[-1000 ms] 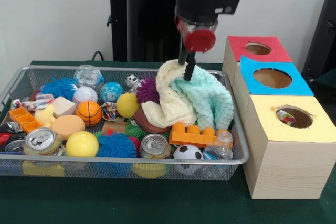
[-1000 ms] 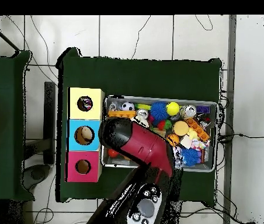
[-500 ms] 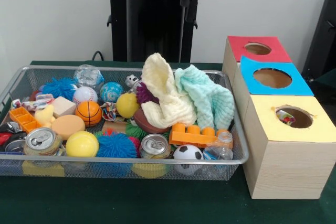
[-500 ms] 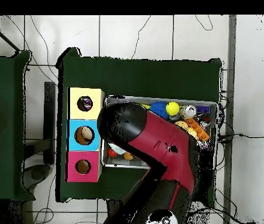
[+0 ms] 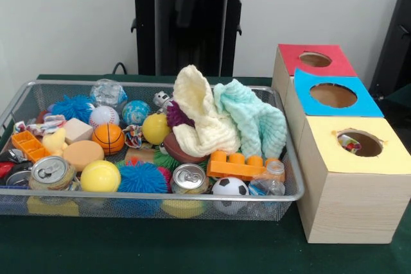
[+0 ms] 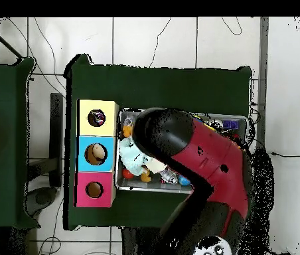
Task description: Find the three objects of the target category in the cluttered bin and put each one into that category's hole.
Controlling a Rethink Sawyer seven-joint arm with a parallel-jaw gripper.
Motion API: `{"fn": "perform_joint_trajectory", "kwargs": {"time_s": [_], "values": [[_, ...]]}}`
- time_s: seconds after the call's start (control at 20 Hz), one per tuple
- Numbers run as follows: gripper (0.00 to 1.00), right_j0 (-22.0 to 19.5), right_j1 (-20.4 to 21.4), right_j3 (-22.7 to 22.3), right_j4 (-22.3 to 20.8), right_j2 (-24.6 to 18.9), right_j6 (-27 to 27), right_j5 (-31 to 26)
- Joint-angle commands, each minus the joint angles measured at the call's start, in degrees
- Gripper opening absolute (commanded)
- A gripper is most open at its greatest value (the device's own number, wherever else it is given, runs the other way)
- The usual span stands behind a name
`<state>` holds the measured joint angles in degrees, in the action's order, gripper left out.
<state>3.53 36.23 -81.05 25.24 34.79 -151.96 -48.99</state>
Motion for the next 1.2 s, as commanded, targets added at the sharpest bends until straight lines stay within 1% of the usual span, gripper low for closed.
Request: {"fn": "perform_joint_trajectory", "kwargs": {"time_s": [0.05,0.15,0.25,0.4,0.7,0.95,1.2], "values": [[1.0,-5.13,-6.2,-2.17,-2.13,-7.94,-1.61,8.66],[1.0,-5.62,-6.87,-2.28,-2.29,-8.27,-1.56,9.52],[1.0,-6.24,-8.12,-1.52,-2.7,-8.44,-1.22,9.22],[1.0,-7.41,-9.66,-1.56,-2.67,-9.34,-0.69,11.14],[1.0,-7.53,-11.3,-4.12,-1.99,-10.01,-2.4,13.6],[1.0,-7.04,-12.42,-6.64,-0.84,-11.42,-3.97,17.19],[1.0,-7.91,-13.04,-9.17,-0.65,-13.82,-3.45,20.58]]}}
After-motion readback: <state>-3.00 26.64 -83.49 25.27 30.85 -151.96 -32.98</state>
